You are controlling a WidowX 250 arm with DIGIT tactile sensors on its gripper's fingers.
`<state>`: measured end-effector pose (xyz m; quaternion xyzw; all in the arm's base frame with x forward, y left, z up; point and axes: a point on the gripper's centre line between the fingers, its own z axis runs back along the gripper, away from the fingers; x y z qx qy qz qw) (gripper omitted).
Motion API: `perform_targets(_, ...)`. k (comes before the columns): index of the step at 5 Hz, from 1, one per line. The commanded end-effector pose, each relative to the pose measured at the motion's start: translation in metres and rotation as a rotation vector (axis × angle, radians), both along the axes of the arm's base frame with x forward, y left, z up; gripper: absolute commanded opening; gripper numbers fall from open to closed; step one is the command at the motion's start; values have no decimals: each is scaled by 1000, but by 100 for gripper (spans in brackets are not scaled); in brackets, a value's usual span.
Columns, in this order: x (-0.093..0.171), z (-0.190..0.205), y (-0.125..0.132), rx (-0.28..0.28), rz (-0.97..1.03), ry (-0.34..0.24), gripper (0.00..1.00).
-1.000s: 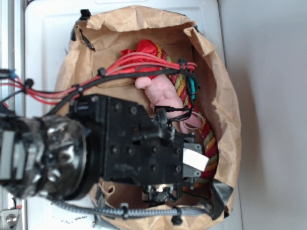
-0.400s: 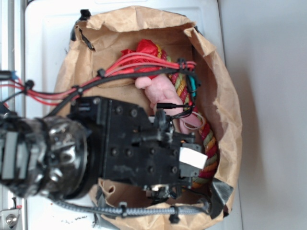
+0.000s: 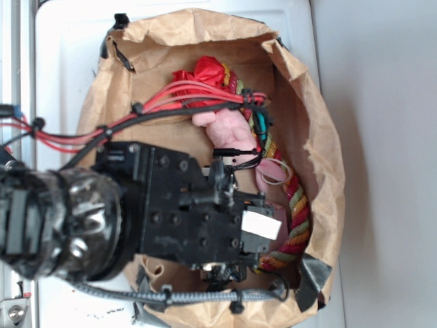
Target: Grab the rock.
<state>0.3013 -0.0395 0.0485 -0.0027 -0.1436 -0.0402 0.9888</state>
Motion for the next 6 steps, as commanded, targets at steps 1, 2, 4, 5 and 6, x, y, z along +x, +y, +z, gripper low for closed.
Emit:
perform_targets(1,3,7,-3,10,-13,-12,100)
perform_targets(2,4,3,-6,20,-12,-8,100)
perform_targets(4,3,-4,-9,36,4,0,0)
perform_targets(5,3,-4,-8,34,11,-4,0)
perform_targets(6,4,-3,-7,32,16,-10,0)
